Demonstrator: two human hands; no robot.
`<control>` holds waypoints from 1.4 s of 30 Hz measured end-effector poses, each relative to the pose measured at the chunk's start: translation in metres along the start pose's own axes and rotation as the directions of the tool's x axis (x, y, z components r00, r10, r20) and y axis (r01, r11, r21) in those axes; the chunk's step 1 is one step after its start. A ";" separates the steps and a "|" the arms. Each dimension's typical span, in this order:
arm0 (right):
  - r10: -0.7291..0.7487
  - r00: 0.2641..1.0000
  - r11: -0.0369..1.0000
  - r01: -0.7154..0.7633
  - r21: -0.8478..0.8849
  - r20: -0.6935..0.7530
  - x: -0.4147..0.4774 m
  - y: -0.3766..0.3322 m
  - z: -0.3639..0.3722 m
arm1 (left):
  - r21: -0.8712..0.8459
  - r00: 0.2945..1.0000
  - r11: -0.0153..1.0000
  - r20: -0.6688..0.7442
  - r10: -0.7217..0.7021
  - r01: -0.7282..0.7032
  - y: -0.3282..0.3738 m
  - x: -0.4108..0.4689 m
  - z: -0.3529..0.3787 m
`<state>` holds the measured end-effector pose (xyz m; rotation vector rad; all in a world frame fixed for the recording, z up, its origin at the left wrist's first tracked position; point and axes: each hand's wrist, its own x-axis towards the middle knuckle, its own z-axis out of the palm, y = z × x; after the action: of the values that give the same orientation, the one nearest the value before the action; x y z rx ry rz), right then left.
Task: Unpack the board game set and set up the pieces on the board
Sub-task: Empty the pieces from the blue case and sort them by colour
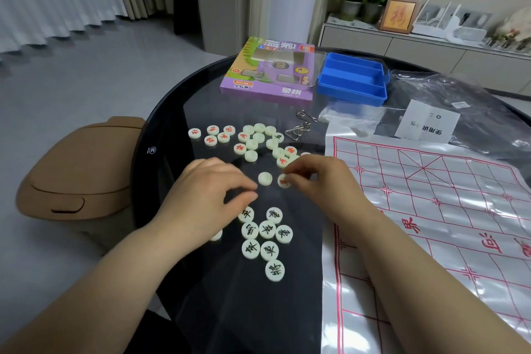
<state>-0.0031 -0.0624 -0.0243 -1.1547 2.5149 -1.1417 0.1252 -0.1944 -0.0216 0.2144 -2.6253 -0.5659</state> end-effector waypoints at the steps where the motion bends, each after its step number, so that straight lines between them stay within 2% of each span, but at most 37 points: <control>1: 0.004 1.000 1.000 -0.004 -0.006 0.007 0.000 0.000 0.000 | 0.033 1.000 0.999 0.024 -0.019 0.018 0.002 0.007 0.000; 6: -0.041 0.999 0.995 0.042 -0.092 0.012 0.001 -0.001 0.001 | 0.140 0.975 0.990 0.214 -0.056 0.026 0.003 0.035 0.015; 8: -0.075 0.997 0.992 0.076 -0.105 0.011 0.000 0.001 0.001 | 0.141 0.970 0.989 0.233 -0.070 0.038 0.003 0.039 0.017; 11: -0.149 0.984 0.982 0.158 -0.099 0.096 0.000 0.003 -0.001 | 0.159 0.971 0.986 0.226 -0.085 0.049 0.003 0.041 0.016; 15: -0.183 0.968 0.974 0.202 -0.104 0.170 0.000 0.005 0.001 | 0.174 0.979 0.982 0.178 -0.102 0.071 -0.003 0.036 0.016; 19: -0.200 0.972 0.965 0.217 -0.148 0.120 0.000 0.002 0.005 | 0.118 0.989 0.985 0.051 -0.135 0.129 -0.011 0.029 0.010; 24: -0.215 0.976 0.960 0.220 -0.173 0.045 -0.001 -0.001 0.013 | -0.072 0.949 0.950 -0.065 -0.309 0.305 -0.023 0.025 0.002; 27: -0.210 0.976 0.952 0.216 -0.217 0.050 0.001 -0.005 0.013 | -0.109 0.906 0.915 -0.134 -0.402 0.389 -0.038 0.021 -0.003; 34: -0.243 0.957 0.924 0.279 -0.262 0.159 0.011 -0.026 0.021 | -0.038 0.873 0.896 -0.211 -0.440 0.443 -0.068 0.017 -0.006; 42: -0.335 0.939 0.898 0.343 -0.274 0.078 0.042 -0.039 0.056 | 0.127 0.886 0.881 -0.156 -0.437 0.456 -0.078 0.027 -0.003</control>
<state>0.0138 -0.1404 -0.0294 -1.7272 2.5831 -0.8304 0.1071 -0.2725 -0.0418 0.8981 -2.5017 -0.4661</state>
